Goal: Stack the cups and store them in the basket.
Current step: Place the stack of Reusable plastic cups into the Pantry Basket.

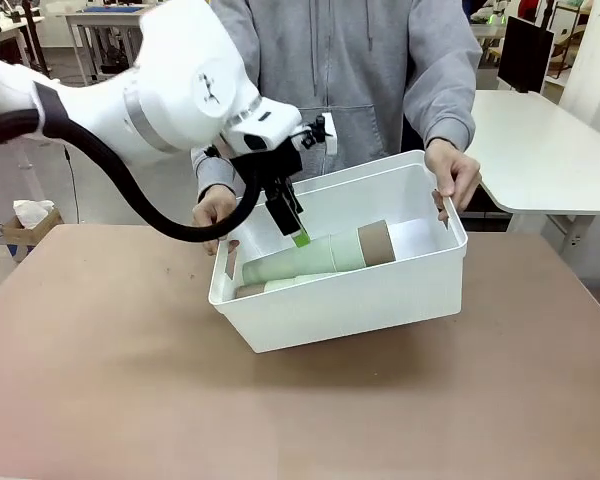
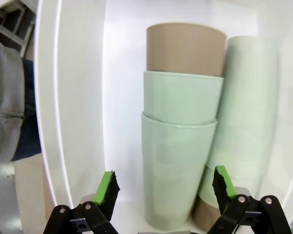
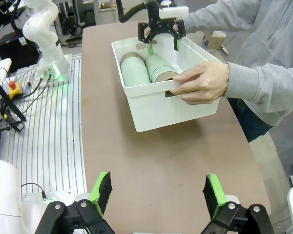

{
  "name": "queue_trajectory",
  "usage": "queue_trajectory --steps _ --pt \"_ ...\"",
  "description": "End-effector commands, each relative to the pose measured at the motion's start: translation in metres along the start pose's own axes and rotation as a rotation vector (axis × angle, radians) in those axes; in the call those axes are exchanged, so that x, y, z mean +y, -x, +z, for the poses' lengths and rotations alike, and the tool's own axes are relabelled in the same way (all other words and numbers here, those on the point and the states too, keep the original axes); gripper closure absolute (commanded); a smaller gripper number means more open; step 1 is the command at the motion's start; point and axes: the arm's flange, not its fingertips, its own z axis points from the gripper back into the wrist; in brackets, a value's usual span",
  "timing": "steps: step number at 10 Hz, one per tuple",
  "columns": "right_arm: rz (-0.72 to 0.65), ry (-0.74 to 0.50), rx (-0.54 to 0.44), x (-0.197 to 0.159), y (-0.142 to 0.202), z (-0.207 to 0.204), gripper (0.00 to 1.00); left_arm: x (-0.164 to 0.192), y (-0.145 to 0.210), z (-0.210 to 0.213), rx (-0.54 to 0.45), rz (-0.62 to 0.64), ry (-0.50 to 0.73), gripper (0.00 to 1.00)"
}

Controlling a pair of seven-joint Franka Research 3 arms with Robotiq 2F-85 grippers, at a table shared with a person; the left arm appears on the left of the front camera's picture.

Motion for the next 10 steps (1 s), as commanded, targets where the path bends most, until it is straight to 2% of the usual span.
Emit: queue_trajectory --steps 1,3,6,7,8,9,10 --pt "0.024 -0.002 -0.014 -0.001 -0.001 0.002 0.00 -0.013 0.014 0.040 -0.047 -0.018 0.031 0.00" --pt "0.024 -0.002 -0.014 -0.001 -0.001 0.002 0.00 -0.033 0.027 0.102 -0.070 -0.052 0.002 0.00" --pt "0.024 -0.002 -0.014 -0.001 -0.001 0.002 0.00 -0.061 0.080 0.210 -0.103 -0.052 -0.053 0.00" --pt "0.024 -0.002 -0.014 -0.001 -0.001 0.002 0.00 -0.074 0.107 0.250 -0.166 -0.051 -0.045 0.00" --pt "0.024 -0.002 -0.014 -0.001 -0.001 0.002 0.00 -0.080 0.134 0.276 -0.182 -0.016 -0.064 0.00" --pt "0.024 -0.002 -0.014 -0.001 -0.001 0.002 0.00 -0.088 0.157 0.294 -0.211 -0.006 -0.062 0.00" --pt "0.024 -0.002 -0.014 -0.001 -0.001 0.002 0.00 -0.090 0.178 0.308 -0.286 -0.010 -0.065 0.00"
